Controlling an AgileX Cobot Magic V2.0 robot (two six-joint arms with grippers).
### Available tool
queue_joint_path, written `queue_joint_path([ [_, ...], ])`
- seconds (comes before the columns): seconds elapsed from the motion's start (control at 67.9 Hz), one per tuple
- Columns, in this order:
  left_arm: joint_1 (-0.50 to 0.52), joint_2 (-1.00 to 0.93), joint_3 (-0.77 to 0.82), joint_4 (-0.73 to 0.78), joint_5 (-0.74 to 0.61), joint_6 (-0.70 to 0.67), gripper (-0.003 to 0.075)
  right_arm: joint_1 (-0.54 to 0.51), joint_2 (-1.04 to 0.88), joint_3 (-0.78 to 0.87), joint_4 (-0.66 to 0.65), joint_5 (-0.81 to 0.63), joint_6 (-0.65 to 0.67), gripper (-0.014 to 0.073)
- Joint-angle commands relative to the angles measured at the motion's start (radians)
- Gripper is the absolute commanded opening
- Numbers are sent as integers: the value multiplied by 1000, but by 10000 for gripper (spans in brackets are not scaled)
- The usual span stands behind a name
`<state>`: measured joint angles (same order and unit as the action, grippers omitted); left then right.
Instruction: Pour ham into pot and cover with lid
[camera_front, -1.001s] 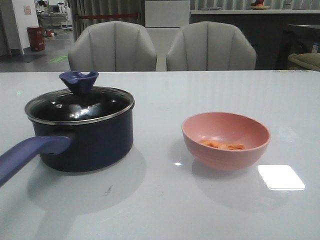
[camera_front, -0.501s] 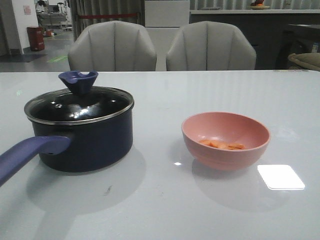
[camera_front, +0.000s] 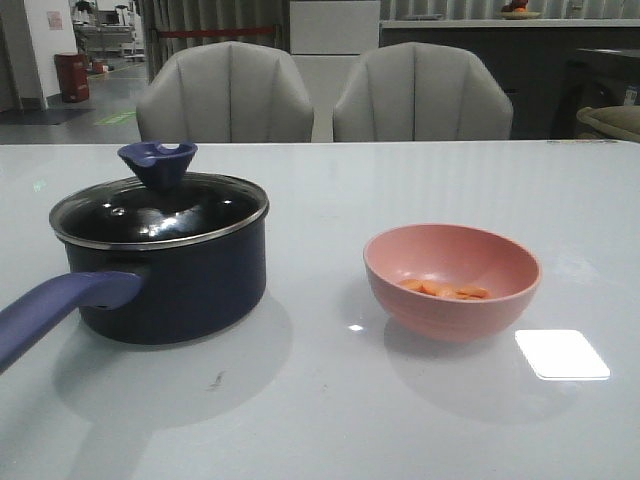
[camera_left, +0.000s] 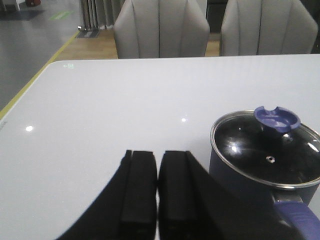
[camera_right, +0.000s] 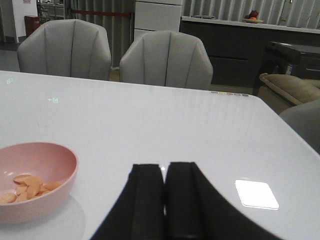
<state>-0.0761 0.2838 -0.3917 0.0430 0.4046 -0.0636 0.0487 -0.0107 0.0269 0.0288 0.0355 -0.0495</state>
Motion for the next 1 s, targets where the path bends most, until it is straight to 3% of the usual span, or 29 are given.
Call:
queue_joint_path([
  [0.0, -4, 34, -38, -9, -76, -2, 133, -4, -19, -5, -11, -88, -5, 148],
  [0.177, -4, 43, -38, -8, -76, -2, 142, -4, -19, -5, -11, -88, -5, 148],
  [0.265, -4, 46, -38, -5, -76, -2, 193, -4, -19, -5, -11, -88, -5, 148],
  [0.457, -4, 46, -40, -5, -76, -2, 496, -4, -19, -5, -11, -88, -5, 148],
  [0.53, -4, 46, -40, -5, -76, -2, 574, -4, -19, -5, -11, -88, -5, 148],
  [0.781, -4, 63, -49, -5, -71, -2, 587, -4, -19, -5, -11, -88, -5, 148],
  [0.869, -4, 119, -95, -5, 2, -2, 601, -4, -19, -5, -11, -88, -5, 148],
  [0.987, -4, 240, -191, -5, 97, -2, 675, -4, -19, -5, -11, -88, -5, 148],
])
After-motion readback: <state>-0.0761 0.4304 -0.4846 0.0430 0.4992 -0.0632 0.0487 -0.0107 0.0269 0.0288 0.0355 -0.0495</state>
